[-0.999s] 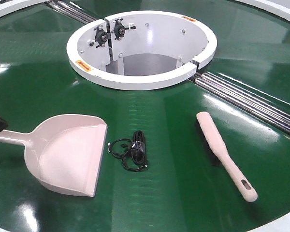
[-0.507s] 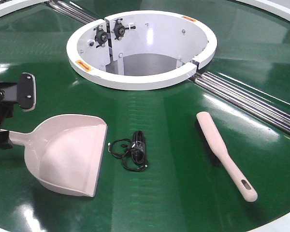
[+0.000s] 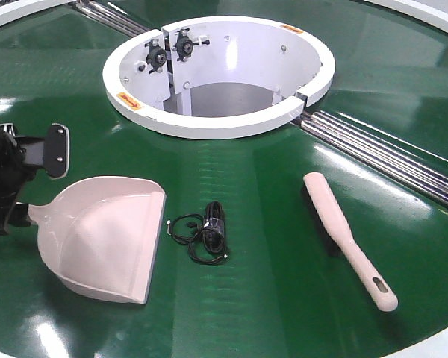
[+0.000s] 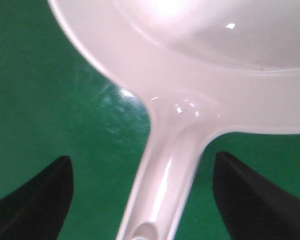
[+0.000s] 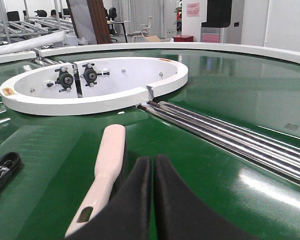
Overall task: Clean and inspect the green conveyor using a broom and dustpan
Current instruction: 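Lower the left gripper onto the dustpan handle and close it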
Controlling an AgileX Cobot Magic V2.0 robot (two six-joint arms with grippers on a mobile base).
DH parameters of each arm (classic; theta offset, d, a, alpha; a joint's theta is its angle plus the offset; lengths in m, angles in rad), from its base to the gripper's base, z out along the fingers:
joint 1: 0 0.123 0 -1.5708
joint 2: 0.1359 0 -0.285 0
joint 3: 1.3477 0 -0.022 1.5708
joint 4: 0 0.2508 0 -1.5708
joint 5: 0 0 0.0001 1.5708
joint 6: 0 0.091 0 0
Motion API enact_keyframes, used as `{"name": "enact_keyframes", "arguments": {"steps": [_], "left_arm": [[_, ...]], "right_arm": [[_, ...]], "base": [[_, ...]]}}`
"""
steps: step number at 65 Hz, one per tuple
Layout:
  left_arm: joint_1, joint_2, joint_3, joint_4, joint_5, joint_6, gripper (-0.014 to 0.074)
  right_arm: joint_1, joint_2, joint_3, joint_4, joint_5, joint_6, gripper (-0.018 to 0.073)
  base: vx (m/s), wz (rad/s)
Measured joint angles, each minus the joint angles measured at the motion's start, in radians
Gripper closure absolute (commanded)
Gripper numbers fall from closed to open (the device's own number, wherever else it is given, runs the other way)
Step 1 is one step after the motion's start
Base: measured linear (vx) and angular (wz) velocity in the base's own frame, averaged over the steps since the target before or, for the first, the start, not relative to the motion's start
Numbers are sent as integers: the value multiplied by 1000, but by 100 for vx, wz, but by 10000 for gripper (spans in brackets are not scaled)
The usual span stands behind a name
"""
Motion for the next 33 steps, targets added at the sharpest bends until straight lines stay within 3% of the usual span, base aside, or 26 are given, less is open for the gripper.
{"name": "enact_keyframes", "arguments": {"steps": [19,33], "left_arm": [[0,52,0,9,13,90,66],[0,90,0,48,18,101,185]], "right_arm": [[0,0,0,0,0,0,568],[0,0,0,0,0,0,568]], "base": [[0,0],[0,0]]}}
